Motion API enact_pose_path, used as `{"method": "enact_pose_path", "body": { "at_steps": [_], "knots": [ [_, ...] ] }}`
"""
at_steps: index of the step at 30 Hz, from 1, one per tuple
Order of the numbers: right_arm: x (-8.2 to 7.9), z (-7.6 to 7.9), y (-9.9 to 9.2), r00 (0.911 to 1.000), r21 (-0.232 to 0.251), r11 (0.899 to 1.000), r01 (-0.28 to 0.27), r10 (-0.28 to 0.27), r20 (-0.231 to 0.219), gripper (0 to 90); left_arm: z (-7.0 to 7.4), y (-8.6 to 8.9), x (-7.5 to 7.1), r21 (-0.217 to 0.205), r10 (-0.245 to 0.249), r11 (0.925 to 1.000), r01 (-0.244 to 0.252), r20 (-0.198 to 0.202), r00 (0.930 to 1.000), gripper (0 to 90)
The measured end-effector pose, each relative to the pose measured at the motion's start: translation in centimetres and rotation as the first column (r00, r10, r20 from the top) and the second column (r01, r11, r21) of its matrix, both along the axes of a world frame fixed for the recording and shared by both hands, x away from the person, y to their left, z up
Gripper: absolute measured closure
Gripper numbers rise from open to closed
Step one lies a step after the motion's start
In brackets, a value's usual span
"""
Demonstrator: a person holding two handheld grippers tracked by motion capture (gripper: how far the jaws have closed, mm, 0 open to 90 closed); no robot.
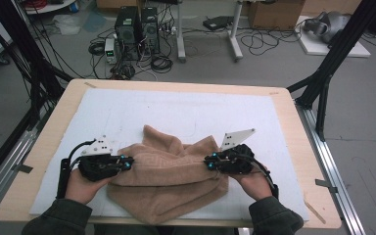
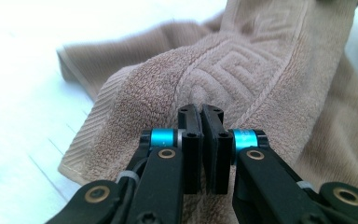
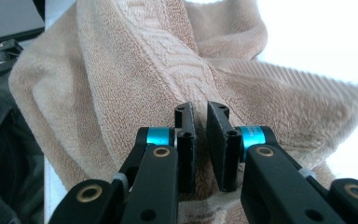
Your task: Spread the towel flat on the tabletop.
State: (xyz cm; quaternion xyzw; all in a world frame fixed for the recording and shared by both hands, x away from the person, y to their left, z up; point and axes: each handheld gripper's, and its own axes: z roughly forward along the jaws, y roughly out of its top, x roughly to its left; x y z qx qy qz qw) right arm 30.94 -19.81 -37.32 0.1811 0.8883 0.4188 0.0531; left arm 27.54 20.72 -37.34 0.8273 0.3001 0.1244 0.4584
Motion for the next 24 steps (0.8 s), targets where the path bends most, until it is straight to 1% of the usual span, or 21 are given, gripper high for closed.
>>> {"method": "enact_pose_path", "body": {
  "at_steps": [2, 5, 8, 11, 12, 14, 15, 17, 18, 19, 20, 21, 22, 24],
  "knots": [
    [0.0, 0.3, -0.2, 1.0, 0.007, 1.0, 0.006, -0.006, 0.004, 82.0, 0.6, 0.1, 0.0, -0.021, 0.008, 0.9997, -0.008, 0.024, 0.9997, 86.2],
    [-0.1, 0.8, -0.6, 0.9997, 0.035, 0.999, 0.012, -0.013, 0.02, 82.0, 1.3, 0.0, 0.0, -0.034, 0.018, 0.9993, -0.017, 0.048, 0.9987, 86.3],
    [-0.2, 1.3, -0.9, 0.9997, 0.048, 0.999, 0.011, -0.012, 0.022, 82.0, 1.7, 0.0, -0.1, -0.038, 0.021, 0.9991, -0.019, 0.065, 0.9977, 86.2],
    [-0.4, 1.8, -1.0, 0.9995, 0.064, 0.998, 0.003, -0.005, 0.033, 82.0, 1.8, 0.0, -0.1, -0.035, 0.027, 0.9991, -0.025, 0.075, 0.9968, 86.3],
    [-0.4, 1.8, -1.0, 0.9997, 0.063, 0.998, 0.0, -0.001, 0.026, 82.0, 1.7, -0.1, -0.1, -0.028, 0.023, 0.9994, -0.021, 0.067, 0.9975, 86.3],
    [-0.2, 1.3, -0.8, 0.9999, 0.03, 0.999, -0.015, 0.015, -0.007, 81.8, 1.2, -0.2, -0.1, -0.013, 0.006, 0.9999, -0.005, 0.046, 0.9989, 86.3],
    [-0.1, 0.6, -0.6, 0.9994, 0.004, 1.0, -0.018, 0.018, -0.029, 81.4, 0.9, -0.4, -0.1, -0.001, -0.007, 1.0, 0.007, 0.028, 0.9996, 86.3],
    [0.0, -1.0, -0.3, 0.9951, -0.026, 0.999, -0.039, 0.036, -0.092, 80.0, 0.1, -0.6, -0.3, 0.032, -0.018, 0.9994, 0.017, 0.017, 0.9997, 86.3],
    [0.0, -1.8, -0.2, 0.9926, -0.041, 0.998, -0.043, 0.038, -0.115, 78.6, -0.4, -0.6, -0.4, 0.042, -0.022, 0.9989, 0.022, 0.006, 0.9997, 86.3],
    [0.0, -2.4, -0.1, 0.9899, -0.046, 0.998, -0.045, 0.039, -0.137, 75.1, -0.7, -0.5, -0.5, 0.045, -0.024, 0.9987, 0.024, 0.002, 0.9997, 86.2],
    [0.0, -2.7, -0.1, 0.9882, -0.044, 0.998, -0.045, 0.038, -0.149, 71.9, -1.3, -0.4, -0.5, 0.049, -0.022, 0.9986, 0.022, -0.014, 0.9997, 86.2],
    [0.1, -3.1, -0.1, 0.988, -0.035, 0.999, -0.034, 0.028, -0.152, 67.4, -1.8, -0.3, -0.5, 0.061, -0.021, 0.9979, 0.023, -0.028, 0.9994, 86.2],
    [0.2, -3.1, -0.3, 0.9889, -0.032, 0.999, -0.016, 0.011, -0.148, 63.4, -2.3, -0.1, -0.4, 0.061, -0.02, 0.9979, 0.023, -0.042, 0.9989, 86.1],
    [0.5, -3.0, -0.8, 0.9899, -0.012, 1.0, 0.011, -0.013, -0.141, 60.3, -3.1, 0.1, -0.3, 0.059, -0.016, 0.9981, 0.02, -0.064, 0.9978, 86.1]
  ]
}}
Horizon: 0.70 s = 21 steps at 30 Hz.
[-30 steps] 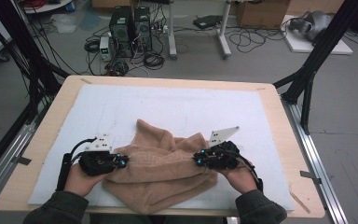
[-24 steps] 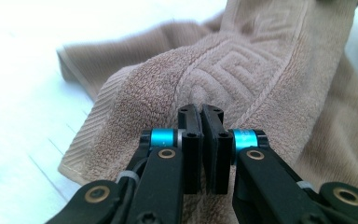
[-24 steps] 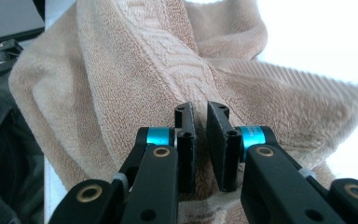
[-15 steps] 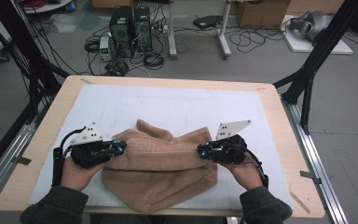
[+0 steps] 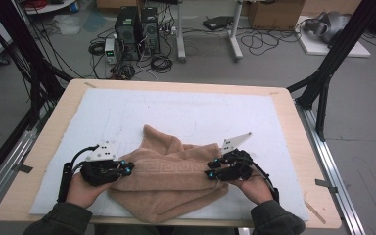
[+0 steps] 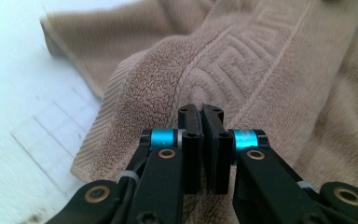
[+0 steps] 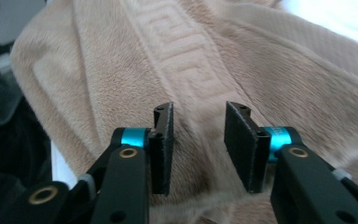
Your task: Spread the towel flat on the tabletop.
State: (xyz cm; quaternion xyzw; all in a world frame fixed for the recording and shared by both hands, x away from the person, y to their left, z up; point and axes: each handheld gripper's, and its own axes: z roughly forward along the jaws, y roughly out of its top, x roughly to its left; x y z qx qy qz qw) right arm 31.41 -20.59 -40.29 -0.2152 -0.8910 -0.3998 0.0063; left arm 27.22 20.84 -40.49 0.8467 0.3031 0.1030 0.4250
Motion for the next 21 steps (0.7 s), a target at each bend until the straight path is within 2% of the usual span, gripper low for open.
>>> {"method": "enact_pose_path", "body": {
  "at_steps": [4, 5, 8, 10, 12, 13, 15, 17, 18, 19, 21],
  "knots": [
    [0.5, 1.1, -1.4, 0.9962, 0.031, 0.997, 0.072, -0.074, 0.046, 55.7, -0.5, 0.1, 0.0, -0.01, 0.001, 0.9999, -0.001, -0.003, 1.0, 86.1],
    [0.5, 1.3, -1.7, 0.994, 0.028, 0.995, 0.095, -0.096, 0.051, 55.2, -0.5, 0.1, 0.0, -0.011, 0.001, 0.9999, -0.001, -0.002, 1.0, 86.1],
    [0.9, 1.0, -1.7, 0.994, -0.007, 0.995, 0.096, -0.095, 0.054, 48.1, -0.5, 0.1, 0.2, -0.013, -0.002, 0.9999, 0.002, -0.007, 1.0, 85.2],
    [1.0, 0.3, -1.1, 0.9962, -0.054, 0.996, 0.077, -0.074, 0.046, 47.4, -0.8, 0.0, 0.4, -0.011, 0.016, 0.9998, -0.016, -0.017, 0.9997, 76.3],
    [1.1, -0.8, -0.4, 0.9981, -0.09, 0.994, 0.06, -0.058, 0.023, 47.9, -1.2, -0.1, 0.9, -0.008, 0.026, 0.9996, -0.027, -0.06, 0.9979, 61.7],
    [1.3, -1.4, -0.1, 0.9984, -0.102, 0.993, 0.056, -0.055, 0.006, 51.1, -1.4, -0.2, 1.1, -0.001, 0.025, 0.9997, -0.025, -0.078, 0.9967, 57.3],
    [1.4, -2.3, 0.3, 0.9986, -0.092, 0.995, 0.032, -0.036, -0.039, 65.4, -1.8, -0.6, 1.3, 0.013, 0.014, 0.9998, -0.013, -0.09, 0.9959, 60.7],
    [1.2, -2.6, 0.6, 0.9992, -0.073, 0.997, -0.004, 0.001, -0.04, 79.3, -2.1, -0.9, 1.5, 0.034, -0.001, 0.9994, 0.004, -0.099, 0.9951, 68.4],
    [1.1, -2.5, 0.7, 0.9995, -0.075, 0.997, -0.013, 0.011, -0.031, 81.9, -2.2, -1.0, 1.5, 0.039, -0.004, 0.9992, 0.007, -0.089, 0.996, 75.0],
    [1.0, -2.3, 0.6, 0.9994, -0.076, 0.997, -0.021, 0.019, -0.031, 88.9, -2.0, -1.1, 1.4, 0.039, -0.003, 0.9992, 0.006, -0.079, 0.9969, 81.3],
    [0.8, -1.9, 0.5, 0.9994, -0.068, 0.997, -0.029, 0.028, -0.021, 89.3, -1.7, -1.0, 1.3, 0.03, 0.003, 0.9996, -0.001, -0.072, 0.9974, 85.7]
  ]
}}
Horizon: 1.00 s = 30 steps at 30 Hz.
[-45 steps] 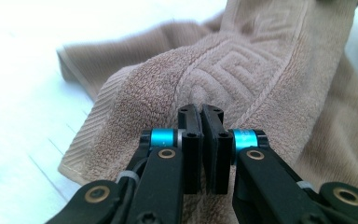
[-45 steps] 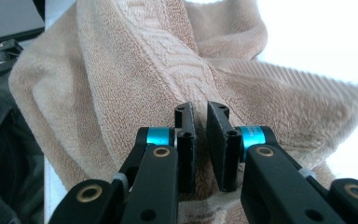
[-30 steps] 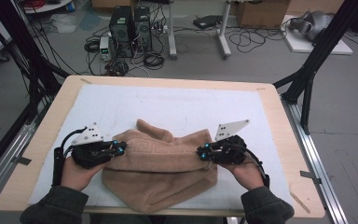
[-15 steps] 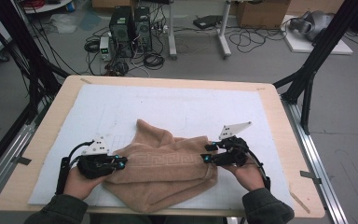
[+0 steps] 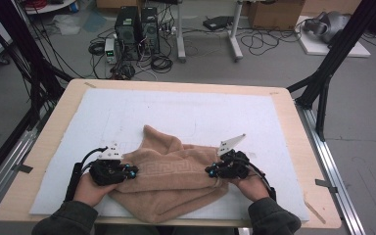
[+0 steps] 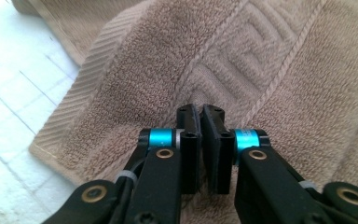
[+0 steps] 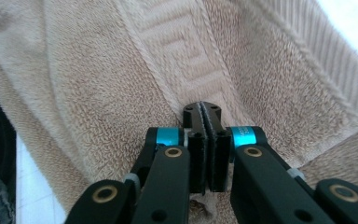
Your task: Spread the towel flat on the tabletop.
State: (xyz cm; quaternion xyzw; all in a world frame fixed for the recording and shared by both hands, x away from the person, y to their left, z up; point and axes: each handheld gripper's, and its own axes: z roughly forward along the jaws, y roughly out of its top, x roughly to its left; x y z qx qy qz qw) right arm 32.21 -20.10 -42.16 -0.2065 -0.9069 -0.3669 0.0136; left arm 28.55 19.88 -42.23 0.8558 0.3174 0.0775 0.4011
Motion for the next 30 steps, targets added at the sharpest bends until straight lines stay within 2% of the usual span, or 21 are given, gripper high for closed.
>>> {"method": "enact_pose_path", "body": {
  "at_steps": [2, 3, 4, 5, 6, 7, 9, 10, 12, 13, 14, 15, 17, 18, 23, 26, 30],
  "knots": [
    [-0.1, 0.6, -0.2, 0.9999, 0.013, 1.0, 0.0, -0.001, 0.014, 89.3, 0.2, 0.2, -0.1, -0.011, 0.007, 0.9999, -0.007, 0.01, 0.9999, 86.1],
    [-0.1, 0.9, -0.2, 0.9999, 0.019, 1.0, 0.003, -0.004, 0.017, 85.6, 0.3, 0.2, -0.1, -0.013, 0.007, 0.9999, -0.007, 0.013, 0.9999, 86.1],
    [0.0, 1.2, -0.2, 0.9996, 0.035, 0.999, 0.016, -0.017, 0.024, 76.6, 0.4, 0.3, -0.1, -0.015, 0.01, 0.9998, -0.01, 0.017, 0.9998, 86.0],
    [0.2, 1.4, -0.3, 0.9996, 0.059, 0.998, 0.025, -0.026, 0.012, 72.4, 0.4, 0.4, -0.1, -0.016, 0.012, 0.9998, -0.012, 0.017, 0.9998, 85.3],
    [0.3, 1.6, -0.2, 0.9998, 0.082, 0.996, 0.017, -0.017, 0.004, 68.9, 0.4, 0.4, 0.0, -0.025, 0.02, 0.9995, -0.02, 0.011, 0.9997, 80.6],
    [0.3, 1.7, 0.0, 0.9999, 0.089, 0.996, 0.013, -0.013, 0.002, 65.0, 0.3, 0.4, 0.1, -0.026, 0.021, 0.9994, -0.021, -0.004, 0.9998, 71.7],
    [0.3, 1.7, 0.7, 1.0, 0.096, 0.995, -0.007, 0.007, -0.005, 58.0, 0.0, 0.2, 0.2, -0.011, 0.021, 0.9997, -0.021, -0.011, 0.9997, 56.8],
    [0.2, 1.5, 1.2, 0.9997, 0.093, 0.996, -0.015, 0.016, -0.016, 55.6, -0.2, 0.1, 0.2, -0.005, 0.015, 0.9999, -0.015, -0.015, 0.9998, 54.2],
    [0.1, 1.0, 2.2, 0.9992, 0.068, 0.997, -0.033, 0.034, -0.02, 53.6, -0.6, -0.3, 0.3, 0.01, 0.004, 0.9999, -0.004, -0.022, 0.9998, 55.1],
    [0.1, 0.7, 2.7, 0.999, 0.067, 0.997, -0.037, 0.039, -0.024, 54.0, -0.7, -0.5, 0.2, 0.014, 0.0, 0.9999, 0.0, -0.015, 0.9999, 59.2],
    [0.0, 0.5, 3.1, 0.9989, 0.06, 0.997, -0.041, 0.042, -0.02, 58.1, -0.8, -0.6, 0.1, 0.01, -0.007, 0.9999, 0.008, -0.012, 0.9999, 66.2],
    [-0.1, 0.3, 3.3, 0.9988, 0.054, 0.997, -0.047, 0.048, -0.008, 64.5, -0.8, -0.7, 0.1, 0.008, -0.008, 0.9999, 0.008, -0.008, 0.9999, 74.4],
    [-0.2, 0.4, 3.7, 0.9986, 0.033, 0.998, -0.052, 0.052, 0.004, 74.0, -0.5, -0.8, -0.1, 0.017, -0.003, 0.9999, 0.003, 0.021, 0.9998, 83.6],
    [-0.3, 0.5, 3.7, 0.9978, 0.033, 0.997, -0.063, 0.062, 0.022, 80.1, -0.4, -0.7, -0.1, 0.009, -0.005, 0.9999, 0.005, 0.019, 0.9998, 85.5],
    [-0.5, 1.6, 3.3, 0.9963, 0.042, 0.997, -0.068, 0.066, 0.056, 84.7, -0.2, -0.4, -0.1, -0.009, -0.001, 1.0, 0.001, 0.022, 0.9998, 86.6],
    [-0.5, 2.2, 3.1, 0.9954, 0.046, 0.997, -0.063, 0.06, 0.074, 85.2, 0.4, -0.2, -0.2, -0.032, 0.012, 0.9994, -0.011, 0.052, 0.9986, 86.9],
    [-0.6, 3.3, 2.8, 0.9929, 0.057, 0.996, -0.062, 0.056, 0.105, 85.3, 2.2, 0.1, -0.4, -0.086, 0.031, 0.996, -0.023, 0.091, 0.9953, 87.1]
  ]
}}
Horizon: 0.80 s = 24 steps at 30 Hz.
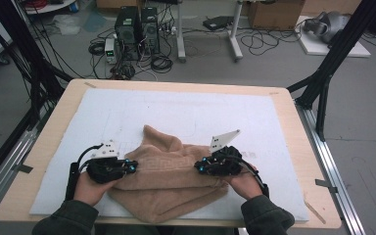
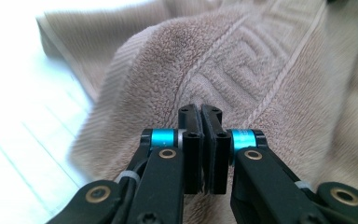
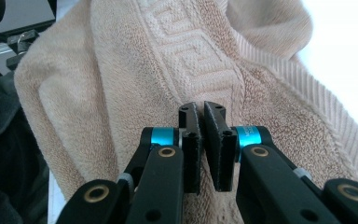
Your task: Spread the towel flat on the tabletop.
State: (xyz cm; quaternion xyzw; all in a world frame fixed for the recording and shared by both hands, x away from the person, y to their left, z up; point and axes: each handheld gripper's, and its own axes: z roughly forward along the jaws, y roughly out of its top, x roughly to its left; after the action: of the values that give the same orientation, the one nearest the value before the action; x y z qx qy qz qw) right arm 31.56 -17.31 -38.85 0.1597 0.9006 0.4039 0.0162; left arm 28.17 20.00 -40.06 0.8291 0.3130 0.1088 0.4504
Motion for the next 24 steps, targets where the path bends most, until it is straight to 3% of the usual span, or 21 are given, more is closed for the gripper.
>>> {"method": "enact_pose_path", "body": {
  "at_steps": [8, 10, 12, 17, 24],
  "knots": [
    [0.4, 2.5, -0.9, 0.999, 0.064, 0.998, 0.023, -0.026, 0.036, 85.5, 2.9, 0.0, 0.2, -0.067, 0.027, 0.9975, -0.023, 0.065, 0.9975, 87.1],
    [0.5, 2.9, -1.2, 0.9989, 0.076, 0.997, 0.026, -0.029, 0.038, 85.5, 3.3, 0.0, 0.4, -0.057, 0.032, 0.998, -0.028, 0.079, 0.9963, 87.2],
    [0.6, 3.2, -1.3, 0.9985, 0.07, 0.997, 0.032, -0.035, 0.042, 85.5, 3.6, -0.1, 0.6, -0.064, 0.046, 0.9971, -0.04, 0.09, 0.9949, 87.3],
    [1.3, 4.3, -1.8, 0.994, 0.12, 0.99, 0.079, -0.088, 0.065, 85.5, 4.4, -0.5, 2.0, -0.104, 0.108, 0.9899, -0.097, 0.111, 0.9879, 87.6],
    [3.1, 4.1, -1.3, 0.9951, 0.084, 0.992, 0.093, -0.095, 0.025, 85.6, 5.3, -0.9, 3.5, -0.112, 0.122, 0.9877, -0.109, 0.117, 0.9857, 87.6]
  ]
}}
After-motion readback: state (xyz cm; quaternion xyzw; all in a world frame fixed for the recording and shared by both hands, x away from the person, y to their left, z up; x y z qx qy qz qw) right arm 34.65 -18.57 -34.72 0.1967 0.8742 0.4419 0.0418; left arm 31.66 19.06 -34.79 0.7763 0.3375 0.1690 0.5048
